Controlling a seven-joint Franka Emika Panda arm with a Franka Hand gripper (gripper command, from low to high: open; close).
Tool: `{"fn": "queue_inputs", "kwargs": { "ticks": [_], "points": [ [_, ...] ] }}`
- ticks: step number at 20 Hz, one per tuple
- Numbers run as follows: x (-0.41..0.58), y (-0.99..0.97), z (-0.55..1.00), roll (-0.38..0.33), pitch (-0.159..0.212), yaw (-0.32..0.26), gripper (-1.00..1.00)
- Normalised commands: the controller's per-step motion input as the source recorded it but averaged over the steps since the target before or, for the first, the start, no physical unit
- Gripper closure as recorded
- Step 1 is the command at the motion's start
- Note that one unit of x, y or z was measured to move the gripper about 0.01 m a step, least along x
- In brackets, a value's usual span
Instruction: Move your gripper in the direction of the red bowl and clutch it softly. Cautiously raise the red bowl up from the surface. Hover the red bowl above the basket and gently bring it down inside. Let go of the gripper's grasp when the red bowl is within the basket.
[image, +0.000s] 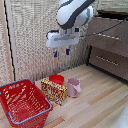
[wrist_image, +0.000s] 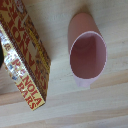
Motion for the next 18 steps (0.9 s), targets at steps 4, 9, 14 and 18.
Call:
{"fn": "queue_inputs", "kwargs": {
  "ticks": [4, 9, 14, 18],
  "points": [
    [0.297, -0.48, -0.46, 0.035, 0.021, -0.036, -1.0],
    [0.325, -0.51, -0.46, 0.049, 0.0, -0.036, -1.0],
    [0.251, -0.4, -0.41, 0.029, 0.004, -0.003, -1.0],
    [0.227, -0.29, -0.44, 0.004, 0.036, 0.0, -1.0]
  ]
}}
